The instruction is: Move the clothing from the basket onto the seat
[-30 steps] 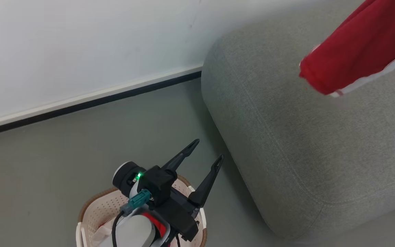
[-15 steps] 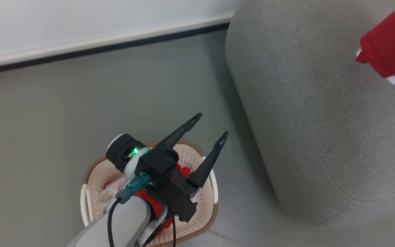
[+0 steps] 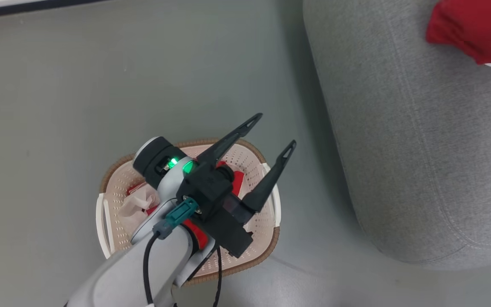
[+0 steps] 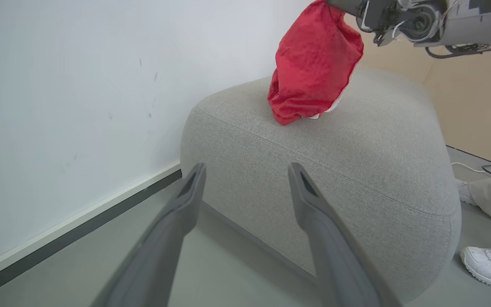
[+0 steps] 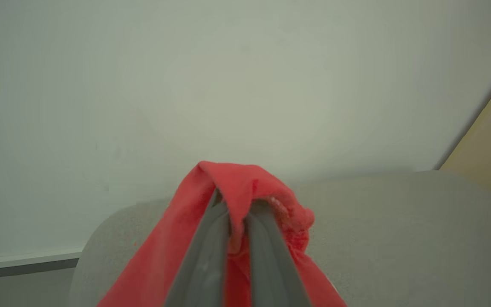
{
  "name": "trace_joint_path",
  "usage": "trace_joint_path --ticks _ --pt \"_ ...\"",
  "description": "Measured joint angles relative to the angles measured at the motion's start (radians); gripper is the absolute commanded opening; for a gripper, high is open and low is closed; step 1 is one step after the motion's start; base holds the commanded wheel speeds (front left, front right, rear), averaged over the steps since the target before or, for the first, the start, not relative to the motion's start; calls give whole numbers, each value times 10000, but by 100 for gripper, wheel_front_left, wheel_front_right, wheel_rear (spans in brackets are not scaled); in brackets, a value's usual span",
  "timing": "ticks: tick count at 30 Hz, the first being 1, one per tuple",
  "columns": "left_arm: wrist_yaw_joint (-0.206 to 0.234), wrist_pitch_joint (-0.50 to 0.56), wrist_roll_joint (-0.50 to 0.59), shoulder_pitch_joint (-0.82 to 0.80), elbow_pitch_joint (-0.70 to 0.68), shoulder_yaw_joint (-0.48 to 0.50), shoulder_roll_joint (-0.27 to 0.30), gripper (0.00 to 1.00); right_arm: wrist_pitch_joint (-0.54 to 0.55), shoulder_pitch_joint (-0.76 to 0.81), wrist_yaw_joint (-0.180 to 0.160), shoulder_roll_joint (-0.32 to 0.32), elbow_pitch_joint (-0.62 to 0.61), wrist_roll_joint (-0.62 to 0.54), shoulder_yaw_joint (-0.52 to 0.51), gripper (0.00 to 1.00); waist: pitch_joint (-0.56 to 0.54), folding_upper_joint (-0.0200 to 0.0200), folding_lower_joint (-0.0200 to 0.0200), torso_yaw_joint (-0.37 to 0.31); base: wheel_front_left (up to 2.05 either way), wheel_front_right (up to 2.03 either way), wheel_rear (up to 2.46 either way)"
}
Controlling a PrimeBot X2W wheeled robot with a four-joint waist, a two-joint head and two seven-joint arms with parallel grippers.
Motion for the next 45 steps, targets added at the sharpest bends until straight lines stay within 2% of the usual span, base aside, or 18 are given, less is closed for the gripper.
trace_joint_path --ticks 6,12,13,14,16,29,36,45 --pt "0 0 27 -29 -15 -44 -42 100 -21 293 -69 675 604 -157 387 0 321 -1 -1 181 0 0 0" --pt "0 -13 29 -34 98 -42 -17 100 -48 294 -17 938 1043 -357 665 0 421 -1 -1 249 0 0 0" --pt "0 -31 29 -35 263 -46 -27 100 -52 314 52 947 1252 -393 700 19 382 -1 -1 255 0 0 0" --pt "0 -40 29 -35 316 -40 -27 100 -59 351 79 953 1319 -397 709 31 348 -1 -1 256 0 0 0" --pt "0 -150 27 -33 389 2 -19 100 -104 443 157 999 1350 -418 750 100 270 -1 -2 250 0 0 0" --pt "-79 -688 -324 437 1333 151 -234 100 -150 1433 566 1091 1371 -516 807 100 -658 -2 -2 88 0 0 0" --pt "-54 -909 -665 953 1900 499 -291 100 -150 2555 623 1127 606 -533 700 100 -1609 -2 -3 104 0 0 0" --pt "326 -1116 -1057 1607 2416 1308 -270 100 -151 3789 610 1632 -625 -539 491 100 -2735 -3 -3 384 0 0 0"
